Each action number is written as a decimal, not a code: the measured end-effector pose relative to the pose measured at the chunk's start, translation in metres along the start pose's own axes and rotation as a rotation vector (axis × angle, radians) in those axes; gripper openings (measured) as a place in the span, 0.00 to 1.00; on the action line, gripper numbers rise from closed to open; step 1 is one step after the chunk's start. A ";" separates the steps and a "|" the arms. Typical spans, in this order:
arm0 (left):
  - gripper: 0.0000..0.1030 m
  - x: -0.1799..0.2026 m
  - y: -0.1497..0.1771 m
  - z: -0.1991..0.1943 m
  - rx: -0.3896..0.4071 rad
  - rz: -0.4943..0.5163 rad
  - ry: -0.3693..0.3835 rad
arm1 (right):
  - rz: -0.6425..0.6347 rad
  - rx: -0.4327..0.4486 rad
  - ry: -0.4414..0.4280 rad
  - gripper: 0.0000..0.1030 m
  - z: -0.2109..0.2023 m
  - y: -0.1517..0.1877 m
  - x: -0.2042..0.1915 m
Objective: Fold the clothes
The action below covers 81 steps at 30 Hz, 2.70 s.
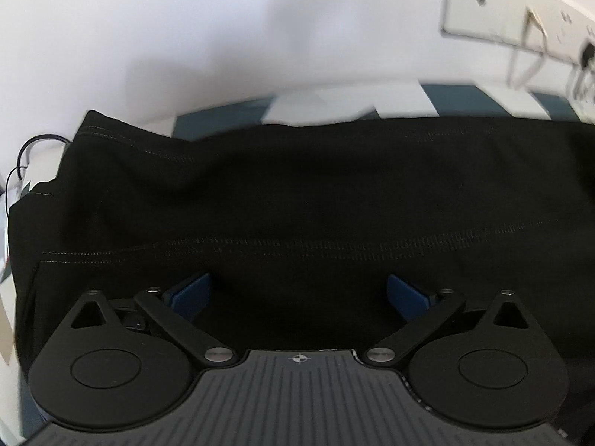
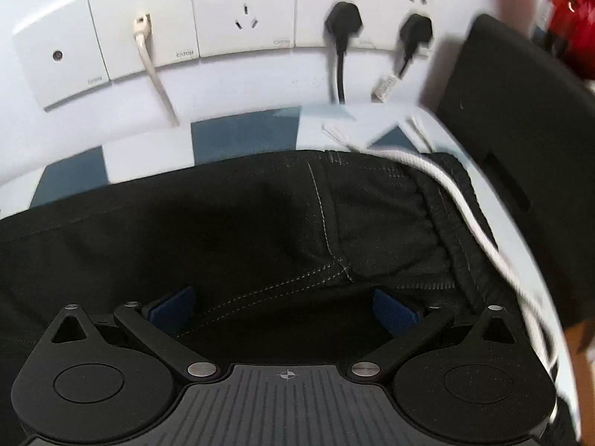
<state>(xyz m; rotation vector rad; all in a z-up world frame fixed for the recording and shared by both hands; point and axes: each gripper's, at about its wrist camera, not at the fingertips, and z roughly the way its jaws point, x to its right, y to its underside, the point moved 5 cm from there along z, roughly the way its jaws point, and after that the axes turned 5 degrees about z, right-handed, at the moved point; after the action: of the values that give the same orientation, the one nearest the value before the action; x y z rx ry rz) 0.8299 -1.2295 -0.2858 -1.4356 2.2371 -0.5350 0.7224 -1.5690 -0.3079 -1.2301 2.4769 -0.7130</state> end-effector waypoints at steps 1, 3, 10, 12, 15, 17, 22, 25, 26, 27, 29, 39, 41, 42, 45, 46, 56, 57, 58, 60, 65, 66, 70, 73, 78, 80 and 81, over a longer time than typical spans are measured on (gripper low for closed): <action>1.00 0.001 -0.002 0.002 0.005 -0.013 0.004 | 0.005 0.001 0.005 0.99 0.003 -0.004 0.001; 1.00 0.003 -0.009 0.007 0.011 -0.030 0.012 | 0.027 0.004 0.018 0.99 0.010 -0.013 0.006; 1.00 0.015 -0.030 0.019 0.018 -0.028 -0.001 | 0.144 0.003 0.033 0.99 0.031 -0.039 0.027; 1.00 0.013 -0.032 0.021 -0.007 -0.065 0.012 | 0.140 0.007 0.037 0.99 0.032 -0.042 0.031; 1.00 0.013 -0.034 0.024 0.005 -0.074 0.024 | 0.135 0.015 0.042 0.99 0.034 -0.047 0.036; 1.00 0.014 -0.035 0.024 0.013 -0.071 0.024 | 0.143 0.026 0.045 0.99 0.036 -0.050 0.038; 1.00 0.016 -0.041 0.027 0.013 -0.069 0.031 | 0.163 0.038 0.045 0.99 0.043 -0.063 0.041; 1.00 0.018 -0.043 0.029 0.018 -0.066 0.025 | 0.179 0.047 0.059 0.99 0.048 -0.071 0.041; 1.00 0.019 -0.043 0.029 0.019 -0.067 0.023 | 0.183 0.051 0.063 0.99 0.050 -0.073 0.041; 1.00 0.020 -0.043 0.029 0.021 -0.067 0.020 | 0.185 0.054 0.065 0.99 0.051 -0.074 0.040; 1.00 0.022 -0.045 0.031 0.025 -0.061 0.018 | 0.182 0.063 0.064 0.99 0.053 -0.077 0.041; 1.00 0.033 -0.052 0.032 0.037 -0.036 0.013 | 0.176 0.101 0.069 0.99 0.057 -0.084 0.045; 1.00 0.035 -0.052 0.031 0.046 -0.032 0.011 | 0.173 0.107 0.073 0.99 0.060 -0.088 0.045; 1.00 0.036 -0.051 0.031 0.051 -0.030 0.011 | 0.171 0.112 0.077 0.99 0.061 -0.089 0.045; 1.00 0.037 -0.047 0.028 0.062 -0.017 0.009 | 0.174 0.122 0.088 0.99 0.064 -0.092 0.044; 1.00 0.037 -0.044 0.024 0.061 -0.014 0.011 | 0.176 0.124 0.088 0.99 0.064 -0.092 0.045; 0.97 0.031 0.014 -0.071 0.118 0.074 0.062 | 0.221 0.216 -0.054 0.99 -0.011 -0.053 0.069; 0.98 0.031 0.023 -0.081 0.117 0.061 0.083 | 0.247 0.222 -0.074 0.99 -0.023 -0.047 0.075; 0.98 0.030 0.032 -0.090 0.113 0.042 0.105 | 0.276 0.231 -0.098 0.99 -0.035 -0.041 0.082; 0.98 0.030 0.054 -0.106 0.099 0.004 0.147 | 0.347 0.286 -0.129 0.99 -0.068 -0.027 0.096; 0.98 0.027 0.115 -0.129 0.013 -0.031 0.194 | 0.549 0.382 -0.089 0.99 -0.131 0.032 0.152; 0.98 0.024 0.127 -0.134 -0.002 -0.038 0.199 | 0.572 0.360 -0.068 0.99 -0.142 0.050 0.160; 0.98 0.006 0.162 -0.160 -0.004 -0.076 0.231 | 0.561 0.256 0.021 0.99 -0.176 0.121 0.174; 0.98 -0.013 0.174 -0.186 0.048 -0.048 0.230 | 0.576 0.216 0.064 0.99 -0.202 0.172 0.169; 0.99 -0.042 0.209 -0.229 0.141 -0.015 0.229 | 0.581 0.184 0.061 0.99 -0.247 0.237 0.142; 0.99 -0.056 0.227 -0.236 0.153 -0.006 0.219 | 0.530 0.182 0.052 0.99 -0.266 0.256 0.126; 0.99 -0.062 0.231 -0.236 0.156 -0.006 0.210 | 0.504 0.181 0.053 0.99 -0.279 0.268 0.120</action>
<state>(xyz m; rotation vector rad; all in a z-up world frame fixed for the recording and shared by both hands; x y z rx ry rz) 0.5511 -1.0617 -0.2023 -1.3620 2.2911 -0.8781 0.3469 -1.4432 -0.2244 -0.4940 2.5392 -0.8063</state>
